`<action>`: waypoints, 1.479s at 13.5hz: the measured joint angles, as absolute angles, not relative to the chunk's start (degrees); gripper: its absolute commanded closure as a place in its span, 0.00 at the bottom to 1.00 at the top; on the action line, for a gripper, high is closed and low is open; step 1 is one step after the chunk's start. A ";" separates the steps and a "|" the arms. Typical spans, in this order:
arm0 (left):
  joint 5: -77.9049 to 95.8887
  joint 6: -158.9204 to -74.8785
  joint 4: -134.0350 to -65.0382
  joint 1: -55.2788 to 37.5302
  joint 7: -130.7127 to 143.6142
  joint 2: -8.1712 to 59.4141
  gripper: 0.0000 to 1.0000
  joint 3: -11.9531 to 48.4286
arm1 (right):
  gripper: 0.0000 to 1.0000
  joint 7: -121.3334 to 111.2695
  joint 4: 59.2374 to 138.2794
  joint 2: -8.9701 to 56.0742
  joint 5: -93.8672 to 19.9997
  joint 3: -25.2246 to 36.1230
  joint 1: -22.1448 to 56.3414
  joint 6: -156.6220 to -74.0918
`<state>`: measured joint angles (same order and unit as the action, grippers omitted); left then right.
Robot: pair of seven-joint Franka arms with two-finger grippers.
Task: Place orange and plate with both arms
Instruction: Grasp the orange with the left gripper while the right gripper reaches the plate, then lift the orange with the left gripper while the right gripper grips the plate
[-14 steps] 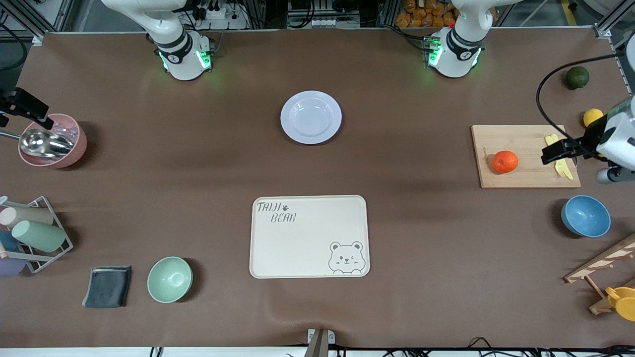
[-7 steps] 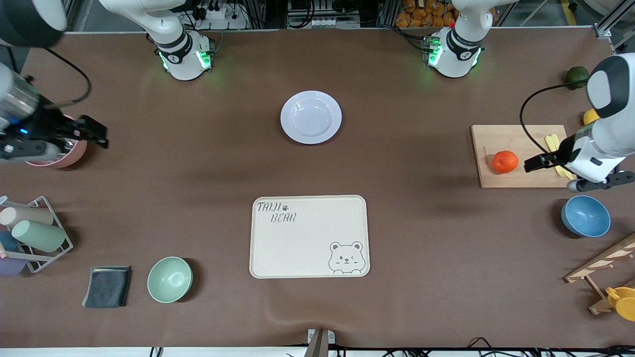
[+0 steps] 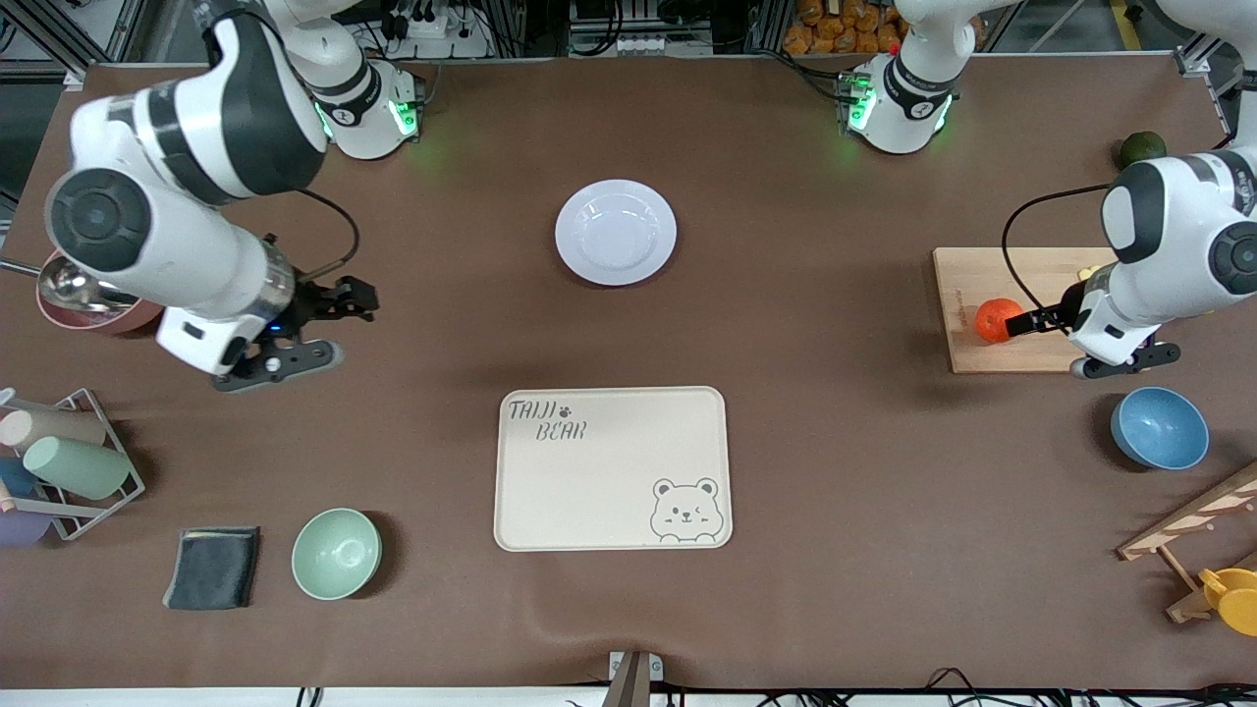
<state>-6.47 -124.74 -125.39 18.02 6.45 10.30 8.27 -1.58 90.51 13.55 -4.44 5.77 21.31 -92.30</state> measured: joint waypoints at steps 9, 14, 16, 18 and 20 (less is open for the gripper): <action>-6.50 -128.08 -126.40 18.91 6.45 15.15 0.00 8.27 | 0.00 -1.91 97.92 18.77 -20.34 6.45 22.14 -83.69; -6.50 -128.51 -126.91 20.53 6.46 15.78 0.05 8.33 | 0.00 -2.56 103.02 18.11 -25.59 6.76 21.73 -84.76; -6.50 -128.73 -127.01 20.74 6.46 16.29 0.07 8.36 | 0.00 -4.23 107.76 16.51 -27.33 6.77 21.73 -88.07; -6.50 -128.82 -127.03 20.77 6.46 16.82 0.12 8.47 | 0.00 -6.19 113.67 14.56 -29.72 6.75 21.74 -91.05; -6.50 -128.86 -127.06 20.87 6.46 17.17 0.26 8.50 | 0.00 -9.28 118.88 13.59 -32.73 6.72 21.77 -94.15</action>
<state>-6.50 -128.86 -127.06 20.87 6.46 17.17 8.50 -9.28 118.88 13.59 -32.73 6.72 21.77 -94.15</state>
